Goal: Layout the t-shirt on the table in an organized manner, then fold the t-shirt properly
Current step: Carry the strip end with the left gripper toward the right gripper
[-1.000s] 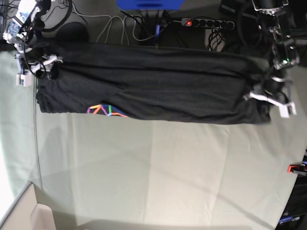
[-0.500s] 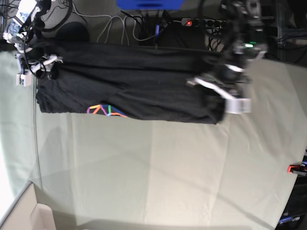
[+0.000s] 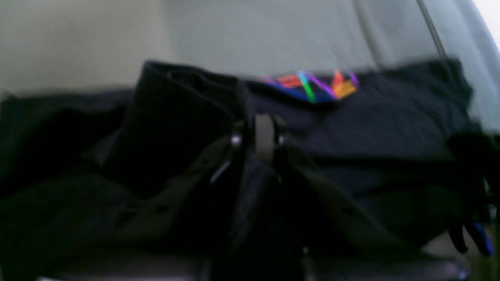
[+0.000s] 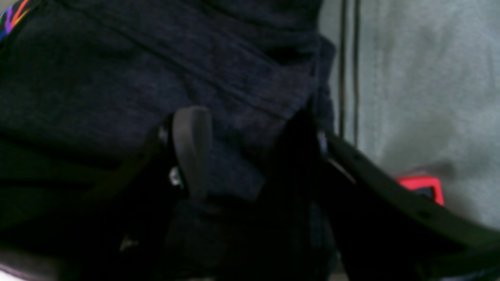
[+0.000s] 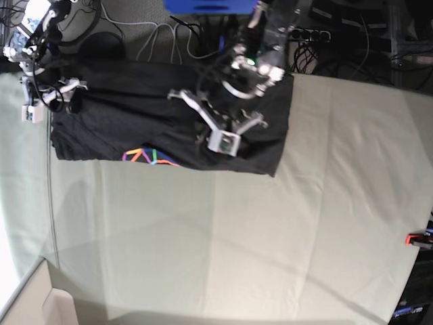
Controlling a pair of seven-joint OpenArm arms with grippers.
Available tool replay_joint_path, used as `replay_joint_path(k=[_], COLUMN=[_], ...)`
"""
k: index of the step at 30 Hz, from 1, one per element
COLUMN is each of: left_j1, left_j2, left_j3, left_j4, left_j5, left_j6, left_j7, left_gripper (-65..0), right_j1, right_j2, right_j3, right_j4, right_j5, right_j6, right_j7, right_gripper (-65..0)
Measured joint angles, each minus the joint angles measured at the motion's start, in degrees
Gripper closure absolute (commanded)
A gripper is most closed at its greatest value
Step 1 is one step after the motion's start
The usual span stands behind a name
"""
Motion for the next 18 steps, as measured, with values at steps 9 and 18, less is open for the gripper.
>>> replay_joint_path(k=[9,18], left_j1=[-4.42,-6.88], left_j2=[-0.52,-0.59], left_j3=[6.6,9.55], left_j4=[-4.39,-7.74], left_j5=[-0.44,-0.46], left_j6=[6.82,7.06], left_j7=[-4.35,-3.58], left_gripper=[-0.1,-3.5], right_j1=[0.11,0.0], right_j2=[1.14,1.22], right_j3=[0.0,-0.15], right_j4=[0.02,0.02], right_j5=[0.0,0.02], right_j6=[-0.02,-0.02], right_j7=[0.0,0.04], right_gripper=[-33.4,-33.4])
